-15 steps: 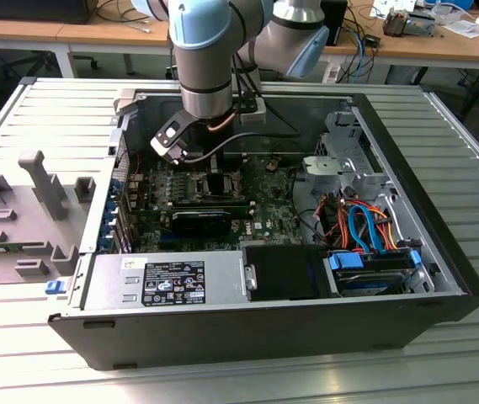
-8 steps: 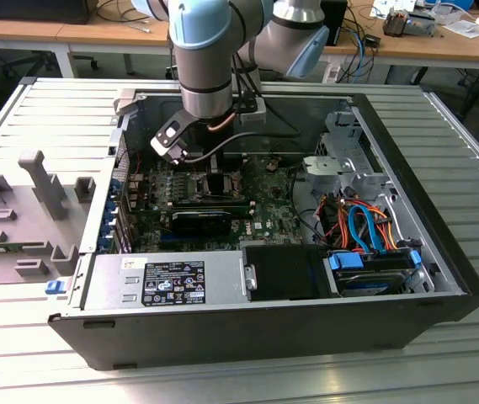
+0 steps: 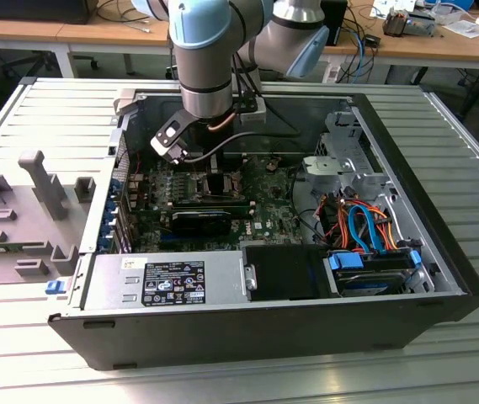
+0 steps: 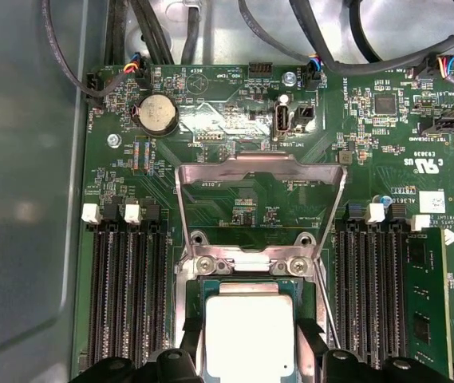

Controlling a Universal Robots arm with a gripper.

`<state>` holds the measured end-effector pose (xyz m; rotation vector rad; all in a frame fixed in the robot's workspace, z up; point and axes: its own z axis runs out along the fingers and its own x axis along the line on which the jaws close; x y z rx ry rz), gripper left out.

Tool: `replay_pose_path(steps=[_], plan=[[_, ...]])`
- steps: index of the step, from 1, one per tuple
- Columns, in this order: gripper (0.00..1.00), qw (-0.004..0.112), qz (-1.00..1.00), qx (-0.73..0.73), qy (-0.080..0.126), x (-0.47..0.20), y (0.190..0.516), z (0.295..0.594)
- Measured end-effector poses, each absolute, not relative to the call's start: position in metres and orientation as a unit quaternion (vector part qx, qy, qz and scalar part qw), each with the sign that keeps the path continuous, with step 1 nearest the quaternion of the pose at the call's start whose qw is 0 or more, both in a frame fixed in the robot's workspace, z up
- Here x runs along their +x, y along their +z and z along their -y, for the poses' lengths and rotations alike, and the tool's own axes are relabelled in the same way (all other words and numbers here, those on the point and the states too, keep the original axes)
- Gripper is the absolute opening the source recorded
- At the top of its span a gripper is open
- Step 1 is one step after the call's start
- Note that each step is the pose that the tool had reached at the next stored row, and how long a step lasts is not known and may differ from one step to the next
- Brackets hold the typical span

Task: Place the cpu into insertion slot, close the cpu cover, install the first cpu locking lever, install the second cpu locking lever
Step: 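Close the cpu cover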

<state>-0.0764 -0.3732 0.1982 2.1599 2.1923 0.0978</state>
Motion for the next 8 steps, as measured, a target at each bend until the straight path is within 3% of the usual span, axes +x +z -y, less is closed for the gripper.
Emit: replay_pose_path(steps=[8], plan=[[0.54, 0.031, -0.712, 0.701, 0.032, -0.0765, 0.2016, 0.3732]])
